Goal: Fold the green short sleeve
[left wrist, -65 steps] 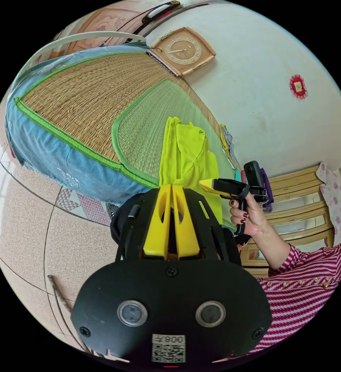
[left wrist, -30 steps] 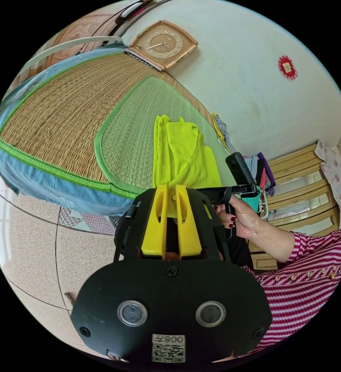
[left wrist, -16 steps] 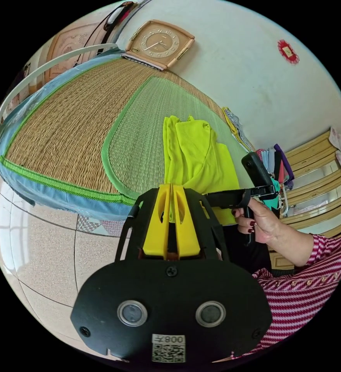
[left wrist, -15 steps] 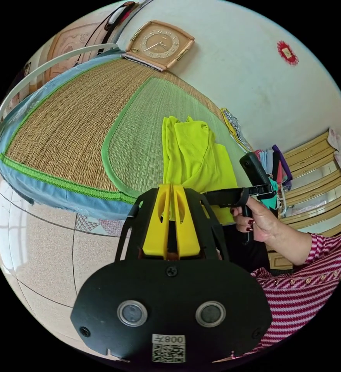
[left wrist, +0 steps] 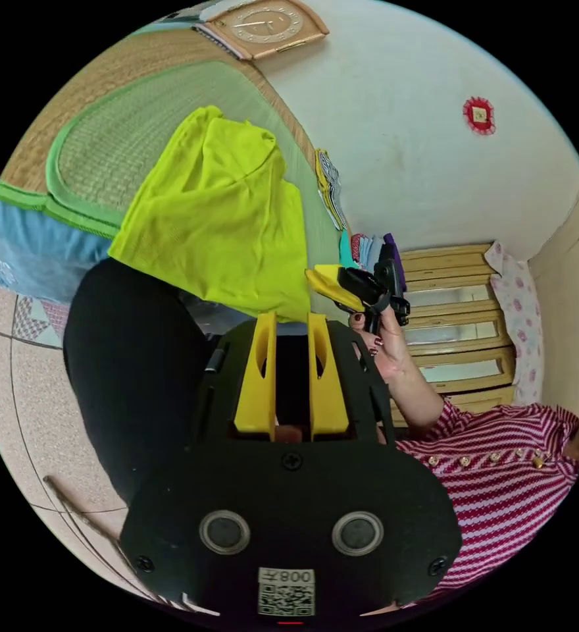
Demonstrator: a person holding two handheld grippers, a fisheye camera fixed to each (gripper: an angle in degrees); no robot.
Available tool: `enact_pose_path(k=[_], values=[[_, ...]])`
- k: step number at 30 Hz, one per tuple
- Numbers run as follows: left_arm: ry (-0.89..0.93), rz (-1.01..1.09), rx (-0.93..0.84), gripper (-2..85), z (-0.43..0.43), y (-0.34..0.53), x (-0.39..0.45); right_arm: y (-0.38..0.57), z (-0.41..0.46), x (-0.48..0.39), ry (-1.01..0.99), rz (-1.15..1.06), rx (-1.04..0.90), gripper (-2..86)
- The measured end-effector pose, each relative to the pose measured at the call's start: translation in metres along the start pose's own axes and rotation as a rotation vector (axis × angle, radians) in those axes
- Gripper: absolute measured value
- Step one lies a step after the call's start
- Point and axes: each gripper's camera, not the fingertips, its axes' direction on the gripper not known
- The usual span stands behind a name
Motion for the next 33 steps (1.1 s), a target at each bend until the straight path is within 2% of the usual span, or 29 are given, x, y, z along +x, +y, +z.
enact_pose_path(k=[4, 8, 16, 22, 27, 33], values=[[0.006, -0.065, -0.071, 9.5, 0.036, -0.01, -0.002, 0.032, -0.027, 0.033, -0.011, 0.081, 0.068, 6.5], [-0.034, -0.017, -0.085, 9.7, 0.058, -0.014, 0.009, 0.06, -0.045, 0.065, -0.03, 0.152, 0.114, 7.1], [-0.294, 0.219, -0.123, 8.9, 0.108, -0.025, 0.053, 0.069, -0.054, 0.091, -0.064, 0.166, 0.121, 7.2], [-0.41, 0.269, -0.149, 5.7, 0.14, -0.036, 0.068, 0.064, -0.054, 0.104, -0.051, 0.168, 0.094, 7.1], [-0.377, 0.25, -0.144, 3.0, 0.147, -0.039, 0.067, 0.067, -0.062, 0.121, -0.072, 0.174, 0.096, 7.2], [-0.212, 0.161, -0.099, 2.0, 0.141, -0.042, 0.053, 0.074, -0.077, 0.142, -0.131, 0.188, 0.132, 7.6]])
